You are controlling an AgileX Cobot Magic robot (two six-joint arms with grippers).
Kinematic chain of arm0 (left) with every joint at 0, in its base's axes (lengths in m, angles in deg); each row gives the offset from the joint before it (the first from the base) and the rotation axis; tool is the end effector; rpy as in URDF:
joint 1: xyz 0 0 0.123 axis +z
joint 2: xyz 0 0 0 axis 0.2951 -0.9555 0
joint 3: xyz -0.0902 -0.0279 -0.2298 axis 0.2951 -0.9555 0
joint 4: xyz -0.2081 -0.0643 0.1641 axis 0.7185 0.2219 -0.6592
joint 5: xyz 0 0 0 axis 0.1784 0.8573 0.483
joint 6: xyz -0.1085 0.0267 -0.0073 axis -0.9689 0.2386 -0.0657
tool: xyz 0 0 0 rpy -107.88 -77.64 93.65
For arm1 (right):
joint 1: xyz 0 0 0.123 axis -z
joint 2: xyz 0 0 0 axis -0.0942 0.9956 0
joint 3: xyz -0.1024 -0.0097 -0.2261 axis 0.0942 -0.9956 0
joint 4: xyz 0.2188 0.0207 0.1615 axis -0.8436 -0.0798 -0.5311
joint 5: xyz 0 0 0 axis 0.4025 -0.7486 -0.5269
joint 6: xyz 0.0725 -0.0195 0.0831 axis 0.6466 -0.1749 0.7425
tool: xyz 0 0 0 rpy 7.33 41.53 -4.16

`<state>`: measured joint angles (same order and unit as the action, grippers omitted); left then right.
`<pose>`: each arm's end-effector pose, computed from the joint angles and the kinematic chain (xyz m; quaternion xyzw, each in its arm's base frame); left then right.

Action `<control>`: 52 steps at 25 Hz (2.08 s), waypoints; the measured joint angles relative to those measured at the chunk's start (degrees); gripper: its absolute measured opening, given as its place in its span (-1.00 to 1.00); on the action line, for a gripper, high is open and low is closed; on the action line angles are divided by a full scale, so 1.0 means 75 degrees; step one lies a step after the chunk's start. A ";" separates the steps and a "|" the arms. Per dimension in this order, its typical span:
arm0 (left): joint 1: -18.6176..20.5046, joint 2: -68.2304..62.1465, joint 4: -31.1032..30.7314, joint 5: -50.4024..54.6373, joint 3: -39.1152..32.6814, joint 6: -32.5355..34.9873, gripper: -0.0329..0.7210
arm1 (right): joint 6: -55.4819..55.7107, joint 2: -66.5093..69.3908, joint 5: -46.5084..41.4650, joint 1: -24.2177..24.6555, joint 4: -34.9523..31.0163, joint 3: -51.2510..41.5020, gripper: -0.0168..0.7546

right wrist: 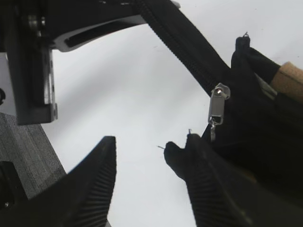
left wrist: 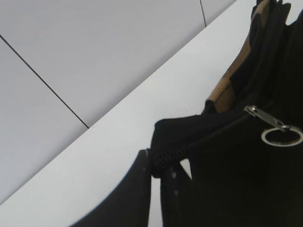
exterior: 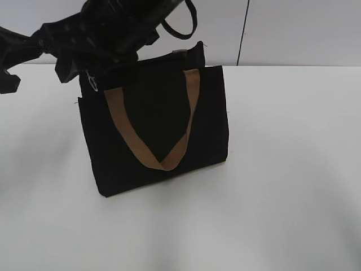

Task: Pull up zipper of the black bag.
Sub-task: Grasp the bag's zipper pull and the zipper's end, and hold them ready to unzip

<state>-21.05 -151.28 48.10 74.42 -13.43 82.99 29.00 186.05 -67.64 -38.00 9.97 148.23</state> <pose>0.3154 -0.0623 0.2222 0.3750 0.7541 -0.0092 0.5390 0.3152 0.3505 0.2521 -0.3523 0.8500 0.2956 0.2568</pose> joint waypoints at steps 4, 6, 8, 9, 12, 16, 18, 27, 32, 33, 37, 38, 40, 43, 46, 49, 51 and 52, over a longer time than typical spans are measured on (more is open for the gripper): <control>0.0000 0.0111 0.0000 0.0000 -0.0007 0.0000 -0.86 | 0.0245 0.0208 0.0138 -0.0019 -0.0023 0.0000 -0.03; 0.0000 0.0117 0.0000 0.0000 -0.0007 0.0000 -0.86 | 0.0294 0.0279 0.0144 -0.0019 -0.0023 0.0000 -0.03; 0.0000 0.0117 0.0000 0.0000 -0.0007 0.0000 -0.86 | 0.0337 0.0336 0.0144 -0.0019 -0.0023 0.0000 -0.03; 0.0000 0.0117 0.0000 0.0000 -0.0007 0.0000 -0.86 | 0.0344 0.0361 0.0144 -0.0019 -0.0016 0.0000 -0.03; 0.0000 0.0117 0.0000 0.0000 -0.0007 0.0000 -0.86 | 0.0377 0.0414 0.0154 -0.0019 -0.0009 0.0000 -0.05; 0.0000 0.0117 0.0000 0.0000 -0.0007 0.0000 -0.86 | 0.0399 0.0545 0.0220 -0.0019 -0.0002 0.0000 -0.18; 0.0000 0.0117 0.0000 0.0000 -0.0007 0.0000 -0.86 | 0.0399 0.0563 0.0204 -0.0019 0.0005 0.0000 -0.20; 0.0000 0.0117 0.0009 0.0000 -0.0007 0.0000 -0.86 | 0.0402 0.0223 0.0058 -0.0019 0.0311 0.0000 -0.19; 0.0000 0.0117 0.0009 0.0000 -0.0007 0.0000 -0.86 | 0.0519 0.0221 0.0060 -0.0012 0.0606 0.0000 -0.08; 0.0000 0.0117 0.0009 0.0000 -0.0007 0.0000 -0.86 | 0.0553 0.0221 0.0068 -0.0012 0.0655 0.0000 -0.07; 0.0000 0.0117 0.0017 0.0000 -0.0007 0.0000 -0.86 | 0.0706 0.0294 0.0082 0.0084 0.0703 0.0000 -0.06; 0.0000 0.0117 0.0017 0.0003 -0.0007 0.0000 -0.86 | 0.0734 0.0325 0.0082 0.0094 0.0703 0.0000 -0.06; 0.0000 0.0117 0.0017 0.0009 -0.0007 0.0000 -0.86 | 0.0748 0.0370 0.0108 0.0117 0.0695 0.0000 -0.06; 0.0000 0.0117 0.0017 0.0026 -0.0007 0.0000 -0.86 | 0.0748 0.0370 0.0268 0.0141 0.0644 0.0000 -0.06; 0.0000 0.0117 0.0017 0.0160 -0.0007 0.0000 -0.86 | 0.0748 0.0415 0.0360 0.0141 0.0633 0.0000 -0.06; 0.0000 0.0117 0.0017 0.0250 -0.0007 0.0000 -0.86 | 0.0740 0.0592 0.0404 0.0141 0.0629 0.0000 -0.06; 0.0000 0.0117 0.0017 0.0258 -0.0007 0.0000 -0.86 | 0.0740 0.0692 0.0499 0.0141 0.0629 0.0000 -0.06; 0.0000 0.0117 0.0017 0.0258 -0.0007 0.0000 -0.86 | 0.0740 0.0730 0.0571 0.0141 0.0623 0.0000 -0.07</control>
<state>-21.05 -150.40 48.22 76.35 -13.48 82.99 34.55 191.52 -63.37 -36.95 14.65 148.23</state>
